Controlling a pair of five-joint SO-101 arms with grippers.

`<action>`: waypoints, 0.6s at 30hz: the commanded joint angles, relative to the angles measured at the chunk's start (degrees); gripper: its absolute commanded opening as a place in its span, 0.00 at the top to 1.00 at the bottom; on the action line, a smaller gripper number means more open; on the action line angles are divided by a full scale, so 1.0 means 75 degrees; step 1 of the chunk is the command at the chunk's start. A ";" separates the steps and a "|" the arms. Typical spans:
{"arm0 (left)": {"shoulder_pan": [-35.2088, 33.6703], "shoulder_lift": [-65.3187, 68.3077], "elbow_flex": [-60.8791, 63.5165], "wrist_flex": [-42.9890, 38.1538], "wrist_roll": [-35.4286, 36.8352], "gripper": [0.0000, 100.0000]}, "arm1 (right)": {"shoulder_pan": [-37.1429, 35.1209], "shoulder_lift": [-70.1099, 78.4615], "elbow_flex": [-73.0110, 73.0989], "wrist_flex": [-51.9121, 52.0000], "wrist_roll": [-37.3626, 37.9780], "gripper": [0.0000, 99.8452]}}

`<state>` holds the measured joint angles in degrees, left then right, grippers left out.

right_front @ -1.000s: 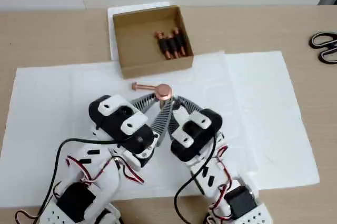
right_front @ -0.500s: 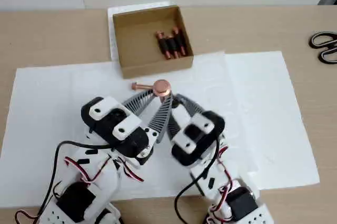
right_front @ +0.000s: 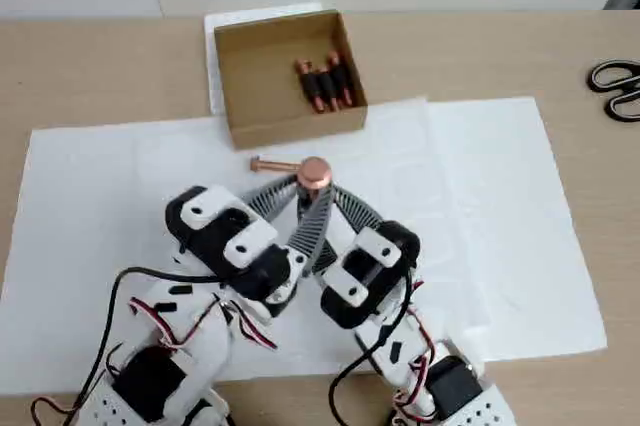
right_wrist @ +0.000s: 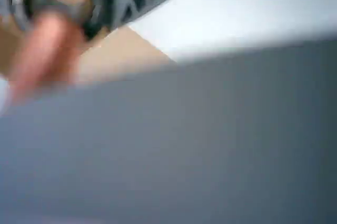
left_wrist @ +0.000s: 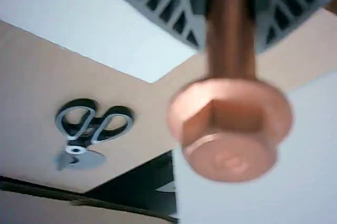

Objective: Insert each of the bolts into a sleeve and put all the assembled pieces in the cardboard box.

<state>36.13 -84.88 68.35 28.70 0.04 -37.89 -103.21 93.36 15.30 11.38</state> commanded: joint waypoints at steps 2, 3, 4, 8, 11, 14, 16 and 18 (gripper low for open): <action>0.0164 -0.0082 0.0029 -0.0164 0.0211 0.99 | 0.0006 -0.0088 0.0012 -0.0205 0.0070 1.00; 0.0164 -0.0094 0.0064 -0.0164 0.0223 0.99 | 0.0006 -0.0088 -0.0023 -0.0229 0.0070 1.00; 0.0176 -0.0094 0.0076 -0.0164 0.0223 0.99 | -0.0006 -0.0088 -0.0023 -0.0229 0.0070 1.00; 0.0141 -0.0094 0.0123 -0.0152 0.0211 0.99 | -0.0006 -0.0088 -0.0035 -0.0217 0.0070 1.00; 0.0105 -0.0094 0.0123 -0.0164 0.0105 0.99 | 0.0006 -0.0088 -0.0082 -0.0158 0.0070 1.00; -0.0047 -0.0094 0.0100 -0.0152 -0.0047 0.99 | 0.0006 -0.0088 -0.0199 -0.0018 0.0070 1.00; -0.0082 -0.0094 -0.0018 -0.0141 -0.0105 0.99 | 0.0006 -0.0088 -0.0188 0.0111 0.0070 1.00; -0.0070 -0.0094 -0.0135 -0.0141 -0.0105 0.99 | 0.0018 -0.0088 -0.0164 0.0158 0.0070 1.00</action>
<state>35.87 -84.79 69.58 28.70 -0.48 -37.80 -103.21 94.07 16.26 11.38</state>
